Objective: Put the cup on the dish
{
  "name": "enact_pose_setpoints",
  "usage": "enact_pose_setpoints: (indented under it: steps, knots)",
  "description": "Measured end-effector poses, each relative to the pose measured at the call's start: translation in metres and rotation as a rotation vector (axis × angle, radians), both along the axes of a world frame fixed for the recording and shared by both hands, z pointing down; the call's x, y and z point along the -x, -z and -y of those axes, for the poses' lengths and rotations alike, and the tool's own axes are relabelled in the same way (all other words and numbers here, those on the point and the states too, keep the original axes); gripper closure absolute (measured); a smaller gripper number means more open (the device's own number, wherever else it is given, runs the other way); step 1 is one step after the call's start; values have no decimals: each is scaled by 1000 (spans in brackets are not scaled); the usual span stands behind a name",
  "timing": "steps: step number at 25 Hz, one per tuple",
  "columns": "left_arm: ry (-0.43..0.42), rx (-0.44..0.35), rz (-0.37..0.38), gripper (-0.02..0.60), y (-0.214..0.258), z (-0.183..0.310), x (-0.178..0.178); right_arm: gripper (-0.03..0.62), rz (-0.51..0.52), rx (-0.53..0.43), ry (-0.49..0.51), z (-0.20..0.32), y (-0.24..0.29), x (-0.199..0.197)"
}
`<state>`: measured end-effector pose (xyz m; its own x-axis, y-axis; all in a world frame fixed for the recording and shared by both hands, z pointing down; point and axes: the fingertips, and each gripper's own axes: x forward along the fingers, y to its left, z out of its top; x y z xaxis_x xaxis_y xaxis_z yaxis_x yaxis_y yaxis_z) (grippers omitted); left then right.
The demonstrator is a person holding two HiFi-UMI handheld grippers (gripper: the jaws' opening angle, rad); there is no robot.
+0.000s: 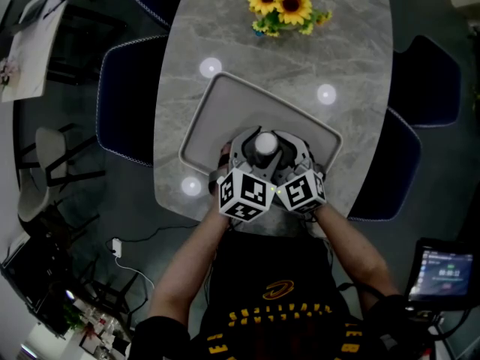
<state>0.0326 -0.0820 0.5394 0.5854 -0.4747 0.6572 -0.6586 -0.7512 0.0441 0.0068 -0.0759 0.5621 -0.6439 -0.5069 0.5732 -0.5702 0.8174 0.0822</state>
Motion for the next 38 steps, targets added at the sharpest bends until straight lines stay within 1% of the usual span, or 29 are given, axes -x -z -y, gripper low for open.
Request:
enact_pose_setpoints:
  steps: [2,5,6,10,15,26,34,38]
  knots:
    - [21,13,-19,305,-3,1,2,361,-14,-15,6,2,2,0]
    - [47,37,-48,248,-7,4,5,361,-24,-22,9,2,1,0]
    - [47,39,-51,242,-7,4,6,359,-26,-22,9,3,1,0]
    - [47,34,-48,241,-7,5,5,359,-30,-15,2,3,1,-2]
    - [53,25,-71,241,-5,6,4,359,-12,-10,5,3,0,-3]
    - [53,26,-81,241,-6,3,2,359,-16,-8,2,-3,-3,-10]
    - [68,18,-87,241,-5,0,6,359,-4,-22,-10,-4,1,-16]
    - [84,16,-88,241,-7,-3,11,359,4,-9,-11,-7,-2,-17]
